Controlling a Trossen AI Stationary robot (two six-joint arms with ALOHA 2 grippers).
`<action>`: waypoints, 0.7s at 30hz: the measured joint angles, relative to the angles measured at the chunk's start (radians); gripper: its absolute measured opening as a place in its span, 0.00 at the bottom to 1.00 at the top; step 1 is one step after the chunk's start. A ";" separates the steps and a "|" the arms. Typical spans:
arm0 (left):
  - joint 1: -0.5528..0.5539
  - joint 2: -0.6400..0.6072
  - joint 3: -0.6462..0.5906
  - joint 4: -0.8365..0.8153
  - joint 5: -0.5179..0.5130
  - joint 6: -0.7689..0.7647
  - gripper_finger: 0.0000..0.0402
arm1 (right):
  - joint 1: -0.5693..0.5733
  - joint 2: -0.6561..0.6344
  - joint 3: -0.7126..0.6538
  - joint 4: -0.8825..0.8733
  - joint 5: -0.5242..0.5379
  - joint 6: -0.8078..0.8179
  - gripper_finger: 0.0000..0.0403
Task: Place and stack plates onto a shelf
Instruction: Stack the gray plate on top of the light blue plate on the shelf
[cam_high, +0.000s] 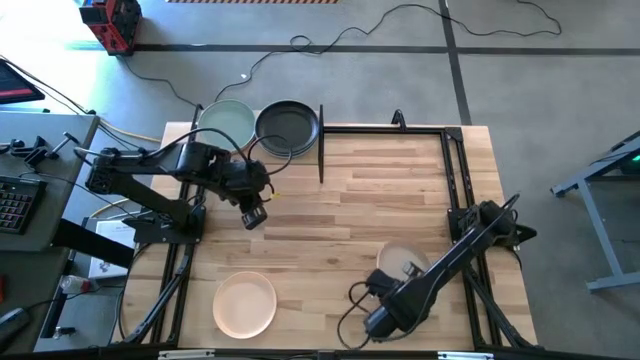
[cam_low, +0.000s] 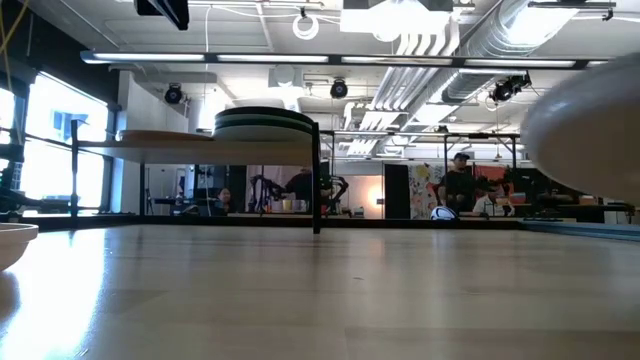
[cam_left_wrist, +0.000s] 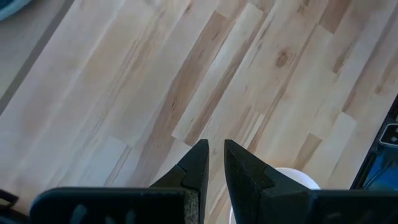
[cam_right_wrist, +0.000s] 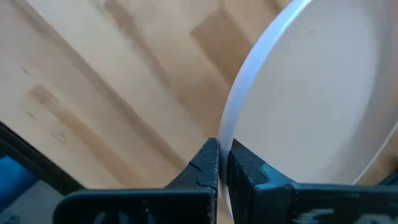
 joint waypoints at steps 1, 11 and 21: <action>0.005 0.000 0.000 0.000 0.000 0.000 0.10 | -0.008 -0.011 0.000 -0.010 0.013 -0.027 0.00; 0.054 0.000 0.000 -0.006 -0.080 -0.008 0.10 | -0.133 -0.103 0.000 -0.181 0.121 -0.398 0.00; 0.126 0.000 0.000 -0.002 -0.072 -0.138 0.10 | -0.333 -0.248 0.000 -0.179 0.282 -0.799 0.00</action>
